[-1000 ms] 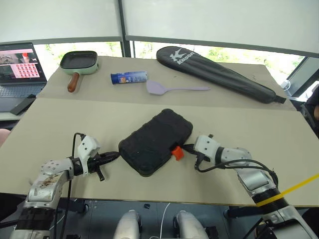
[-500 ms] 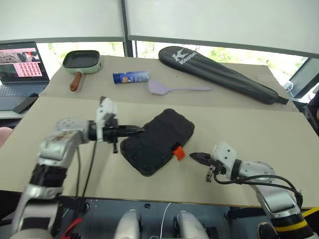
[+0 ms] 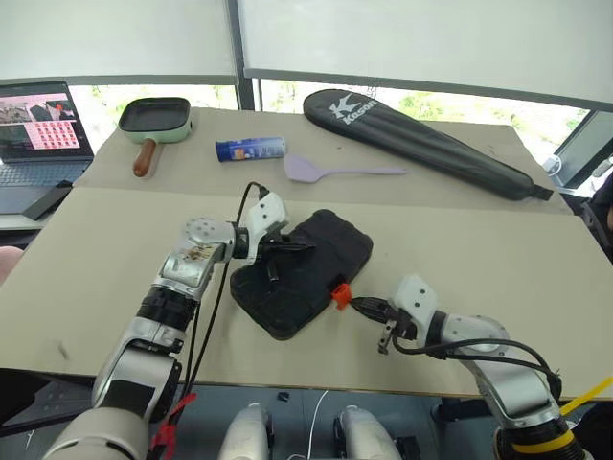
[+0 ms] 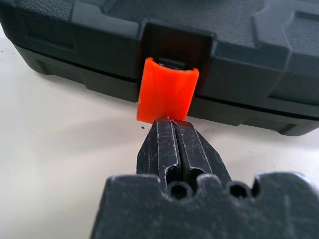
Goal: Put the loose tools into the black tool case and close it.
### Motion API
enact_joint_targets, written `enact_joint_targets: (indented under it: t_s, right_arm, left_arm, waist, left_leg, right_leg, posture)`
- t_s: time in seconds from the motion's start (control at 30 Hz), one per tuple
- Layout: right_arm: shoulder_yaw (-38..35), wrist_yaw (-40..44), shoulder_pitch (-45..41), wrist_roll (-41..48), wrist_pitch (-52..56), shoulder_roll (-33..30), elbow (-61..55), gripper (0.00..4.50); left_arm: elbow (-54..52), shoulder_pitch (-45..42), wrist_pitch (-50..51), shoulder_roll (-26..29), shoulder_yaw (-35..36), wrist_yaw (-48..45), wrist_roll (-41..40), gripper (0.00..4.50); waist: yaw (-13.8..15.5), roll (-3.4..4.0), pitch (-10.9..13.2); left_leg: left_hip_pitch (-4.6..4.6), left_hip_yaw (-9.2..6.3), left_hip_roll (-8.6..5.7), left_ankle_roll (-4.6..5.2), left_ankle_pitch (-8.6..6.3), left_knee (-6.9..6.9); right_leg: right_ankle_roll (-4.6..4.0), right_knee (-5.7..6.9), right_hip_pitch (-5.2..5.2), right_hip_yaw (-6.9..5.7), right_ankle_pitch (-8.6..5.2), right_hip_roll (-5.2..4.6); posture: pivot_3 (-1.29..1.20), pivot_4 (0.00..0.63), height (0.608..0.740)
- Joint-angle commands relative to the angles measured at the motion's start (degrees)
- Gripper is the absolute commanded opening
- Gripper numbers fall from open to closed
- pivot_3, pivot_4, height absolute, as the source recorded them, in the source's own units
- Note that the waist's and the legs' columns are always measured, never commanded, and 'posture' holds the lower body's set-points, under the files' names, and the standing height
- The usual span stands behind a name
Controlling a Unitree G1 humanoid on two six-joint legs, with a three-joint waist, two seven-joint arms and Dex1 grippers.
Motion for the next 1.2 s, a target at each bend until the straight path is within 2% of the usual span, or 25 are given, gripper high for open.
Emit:
enact_joint_targets:
  t_s: [0.03, 0.57, 0.9, 1.2]
  right_arm:
    - [0.5, -0.8, -1.7, 0.1, -0.9, 1.5, -1.2, 0.03]
    - [-0.6, -0.8, -5.2, 1.1, -2.6, 3.8, 0.3, 0.03]
    - [0.8, -1.4, -7.3, -0.2, -2.6, 5.7, 3.6, 0.03]
    - [2.5, 0.0, -5.3, -0.8, 1.1, 3.3, 2.7, 0.03]
  left_arm:
    - [0.8, 1.8, 1.0, -0.8, -1.7, 0.2, 1.7, 0.10]
    - [-2.3, 5.8, 3.2, 0.3, -3.8, -0.3, 4.9, 0.10]
    - [-2.8, 6.9, 4.7, 0.1, -4.9, -0.4, 6.1, 0.10]
    - [-2.9, 7.0, 5.3, 0.2, -5.2, -0.5, 6.3, 0.10]
  waist:
    - [0.0, 0.00, 0.0]
    - [-0.5, 0.08, 0.0]
    - [-0.6, 0.26, -0.2]
    - [-0.6, 0.40, -0.4]
  left_leg:
    - [0.00, 0.00, 0.00, 0.00, 0.00, 0.00]
    - [0.15, -0.01, 0.02, 0.00, 0.00, -0.02]
    - [0.76, 0.00, 0.05, -0.01, -0.01, -0.12]
    - [0.93, 0.00, 0.08, -0.01, -0.01, -0.17]
  right_leg:
    - [0.00, 0.00, 0.00, 0.00, 0.00, 0.00]
    - [-0.01, 0.06, 0.05, 0.02, 0.00, 0.04]
    - [-0.03, -0.01, 0.62, 0.04, -0.03, 0.05]
    - [-0.04, -0.05, 0.80, 0.04, -0.06, 0.06]
  posture:
    - [0.00, 0.150, 0.740]
    - [0.00, 0.150, 0.740]
    - [0.00, 0.150, 0.740]
    - [0.00, 0.150, 0.740]
